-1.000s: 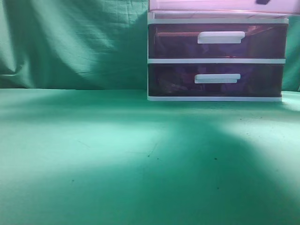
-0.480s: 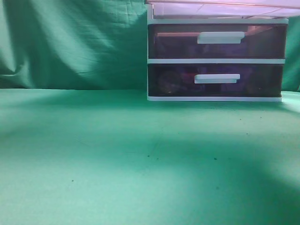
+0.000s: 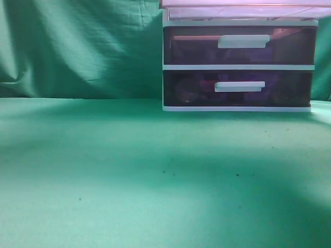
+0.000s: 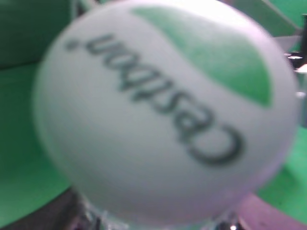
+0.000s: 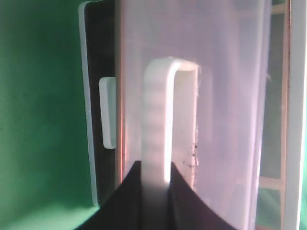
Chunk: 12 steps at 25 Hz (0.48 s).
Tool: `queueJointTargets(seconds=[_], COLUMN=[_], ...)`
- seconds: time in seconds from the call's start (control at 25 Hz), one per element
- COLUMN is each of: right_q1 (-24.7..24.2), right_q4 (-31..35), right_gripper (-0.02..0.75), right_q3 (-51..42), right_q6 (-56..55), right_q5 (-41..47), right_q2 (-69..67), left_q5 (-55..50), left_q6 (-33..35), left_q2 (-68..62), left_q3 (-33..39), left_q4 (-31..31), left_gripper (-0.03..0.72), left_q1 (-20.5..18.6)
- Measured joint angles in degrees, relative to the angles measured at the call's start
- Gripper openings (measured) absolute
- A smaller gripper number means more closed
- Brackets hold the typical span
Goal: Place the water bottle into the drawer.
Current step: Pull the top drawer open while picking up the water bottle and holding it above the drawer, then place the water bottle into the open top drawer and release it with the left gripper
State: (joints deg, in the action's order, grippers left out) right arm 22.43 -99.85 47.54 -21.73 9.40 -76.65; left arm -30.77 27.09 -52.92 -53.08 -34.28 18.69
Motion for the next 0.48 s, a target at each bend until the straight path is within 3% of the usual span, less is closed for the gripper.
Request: queueJointTargets(seconds=[0.16,0.48], right_q1=[0.0,0.0], right_q4=[0.49,0.78], right_gripper=[0.078,0.078], right_q3=[-0.28,-0.28], right_q6=[3.43,4.81], right_q5=[-0.22,-0.35], right_q2=[0.56,0.81], left_q5=[0.27,2.94], left_q6=[12.14,21.69], left_q2=[-3.01,-21.23], left_q3=[-3.04,-22.2], left_q4=[-9.42,-23.84], left_gripper=[0.295,0.295], left_q1=[2.72,9.12])
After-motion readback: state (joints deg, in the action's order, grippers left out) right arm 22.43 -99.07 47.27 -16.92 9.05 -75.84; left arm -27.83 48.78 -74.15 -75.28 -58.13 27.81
